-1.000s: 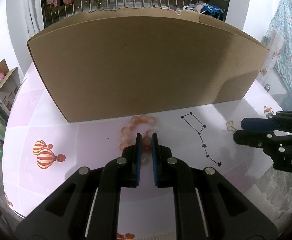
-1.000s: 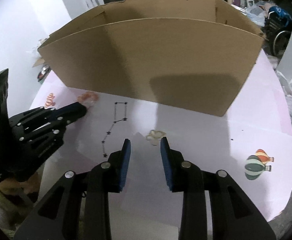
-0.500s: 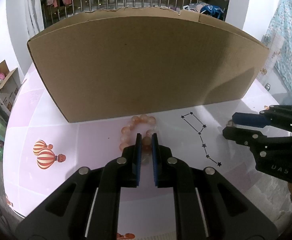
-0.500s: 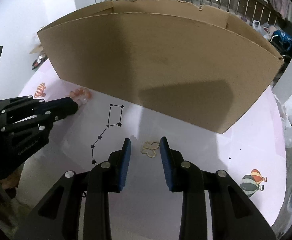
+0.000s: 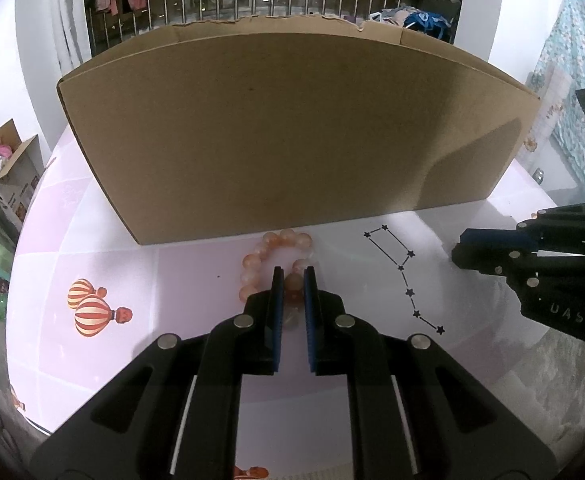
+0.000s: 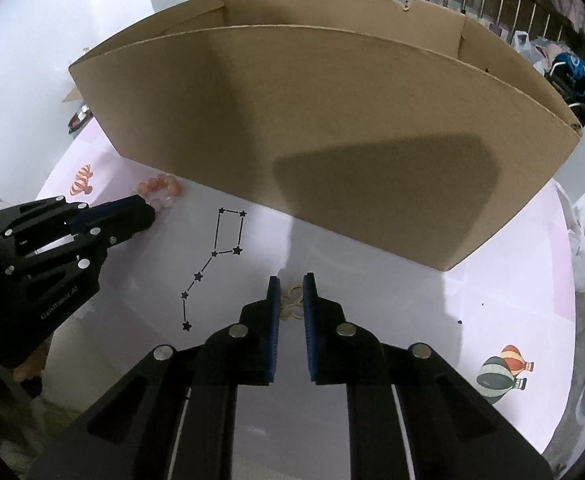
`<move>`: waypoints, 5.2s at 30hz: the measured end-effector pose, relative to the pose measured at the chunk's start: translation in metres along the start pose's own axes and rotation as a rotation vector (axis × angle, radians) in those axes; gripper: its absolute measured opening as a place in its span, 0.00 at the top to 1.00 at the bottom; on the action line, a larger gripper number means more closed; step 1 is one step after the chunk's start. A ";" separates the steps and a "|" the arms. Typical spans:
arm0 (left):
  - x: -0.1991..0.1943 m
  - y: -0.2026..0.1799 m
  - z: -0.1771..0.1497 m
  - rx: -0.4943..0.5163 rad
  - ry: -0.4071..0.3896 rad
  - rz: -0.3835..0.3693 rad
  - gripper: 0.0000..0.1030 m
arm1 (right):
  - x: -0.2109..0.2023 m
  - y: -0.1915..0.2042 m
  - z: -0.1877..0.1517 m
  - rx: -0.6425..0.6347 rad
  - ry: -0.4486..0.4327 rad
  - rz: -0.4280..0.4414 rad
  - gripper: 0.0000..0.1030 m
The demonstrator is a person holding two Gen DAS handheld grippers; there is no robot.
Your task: Organize jewelry
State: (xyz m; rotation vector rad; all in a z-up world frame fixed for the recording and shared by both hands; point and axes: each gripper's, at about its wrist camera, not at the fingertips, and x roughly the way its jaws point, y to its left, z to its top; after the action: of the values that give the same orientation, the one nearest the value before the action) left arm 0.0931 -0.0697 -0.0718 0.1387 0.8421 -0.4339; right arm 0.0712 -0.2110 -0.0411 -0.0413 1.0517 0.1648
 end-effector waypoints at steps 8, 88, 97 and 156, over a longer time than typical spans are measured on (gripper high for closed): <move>0.000 -0.001 -0.001 0.009 -0.003 0.006 0.92 | 0.001 -0.008 0.003 0.050 0.004 0.040 0.89; -0.041 0.020 0.145 -0.136 -0.138 -0.203 0.41 | -0.063 -0.125 0.129 0.169 -0.201 0.177 0.64; -0.057 0.095 0.129 -0.339 -0.126 0.013 0.26 | -0.063 -0.147 0.083 0.353 -0.165 0.296 0.52; -0.111 0.066 0.033 -0.331 -0.130 0.072 0.17 | -0.124 -0.085 -0.019 0.339 -0.233 0.038 0.26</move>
State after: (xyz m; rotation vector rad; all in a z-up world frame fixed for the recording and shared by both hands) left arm 0.0789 0.0152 0.0293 -0.1636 0.7676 -0.2285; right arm 0.0082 -0.3117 0.0529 0.2985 0.8367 0.0228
